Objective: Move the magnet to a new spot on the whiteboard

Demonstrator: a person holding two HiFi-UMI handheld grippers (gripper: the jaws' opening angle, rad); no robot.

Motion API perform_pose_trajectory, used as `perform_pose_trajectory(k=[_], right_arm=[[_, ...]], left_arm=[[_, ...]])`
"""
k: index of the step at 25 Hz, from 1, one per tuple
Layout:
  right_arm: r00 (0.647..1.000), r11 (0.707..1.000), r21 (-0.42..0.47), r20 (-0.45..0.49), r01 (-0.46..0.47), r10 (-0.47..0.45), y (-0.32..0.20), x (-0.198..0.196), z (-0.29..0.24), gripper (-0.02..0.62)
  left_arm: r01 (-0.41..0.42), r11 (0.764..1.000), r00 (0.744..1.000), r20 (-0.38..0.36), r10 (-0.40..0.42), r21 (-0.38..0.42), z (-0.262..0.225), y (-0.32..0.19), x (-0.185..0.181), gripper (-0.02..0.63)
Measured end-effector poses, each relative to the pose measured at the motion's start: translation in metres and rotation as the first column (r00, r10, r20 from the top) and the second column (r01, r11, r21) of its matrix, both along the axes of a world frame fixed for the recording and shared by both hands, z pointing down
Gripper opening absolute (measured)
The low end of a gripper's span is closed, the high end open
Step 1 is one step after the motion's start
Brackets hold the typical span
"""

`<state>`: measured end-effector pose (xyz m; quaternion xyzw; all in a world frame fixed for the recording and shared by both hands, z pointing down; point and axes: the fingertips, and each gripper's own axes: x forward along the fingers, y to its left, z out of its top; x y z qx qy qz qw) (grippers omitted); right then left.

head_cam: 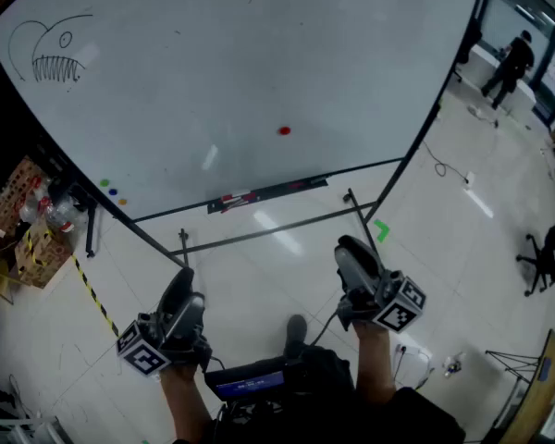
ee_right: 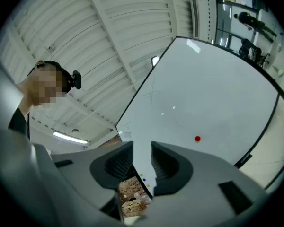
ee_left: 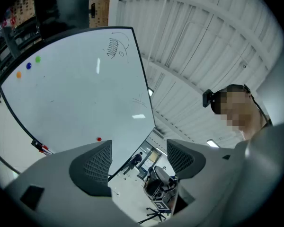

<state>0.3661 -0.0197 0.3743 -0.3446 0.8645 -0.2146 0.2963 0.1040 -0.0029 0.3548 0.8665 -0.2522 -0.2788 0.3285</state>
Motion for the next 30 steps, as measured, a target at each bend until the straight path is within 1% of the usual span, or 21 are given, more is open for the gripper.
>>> perform_pose_trajectory(k=[8, 13, 17, 20, 23, 25, 27, 30], right_arm=[[1.000, 1.000, -0.024, 0.003, -0.006, 0.006, -0.060, 0.050, 0.016, 0.123], [1.000, 0.999, -0.052, 0.012, -0.004, 0.005, -0.085, 0.059, 0.026, 0.123], [1.000, 0.998, -0.069, -0.013, -0.013, 0.012, -0.108, 0.055, 0.030, 0.123], [0.998, 0.996, -0.082, -0.056, -0.032, 0.027, -0.128, 0.048, 0.036, 0.123], [0.991, 0.993, -0.091, -0.117, -0.075, 0.064, -0.152, 0.037, 0.042, 0.123], [0.982, 0.989, -0.098, -0.164, -0.112, 0.095, -0.169, 0.028, 0.044, 0.123], [0.970, 0.984, -0.100, -0.210, -0.145, 0.121, -0.185, 0.019, 0.044, 0.123], [0.954, 0.975, -0.106, -0.251, -0.194, 0.163, -0.209, 0.008, 0.047, 0.123]], left_arm=[[-0.021, 0.999, 0.999, 0.048, 0.022, -0.024, 0.004, -0.057, 0.053, 0.354], [-0.017, 0.999, 0.998, 0.056, 0.020, -0.045, 0.008, -0.080, 0.065, 0.354], [-0.021, 0.999, 0.999, 0.046, 0.023, -0.048, 0.010, -0.103, 0.063, 0.354], [-0.032, 0.998, 0.999, 0.032, 0.034, -0.046, 0.014, -0.124, 0.057, 0.354], [-0.052, 0.998, 0.998, 0.039, 0.053, -0.022, 0.017, -0.149, 0.047, 0.354], [-0.069, 0.998, 0.997, 0.031, 0.069, -0.008, 0.013, -0.165, 0.038, 0.354], [-0.083, 0.997, 0.996, 0.029, 0.082, 0.011, 0.008, -0.179, 0.026, 0.354], [-0.106, 0.994, 0.994, 0.022, 0.105, 0.022, 0.007, -0.199, 0.005, 0.354]])
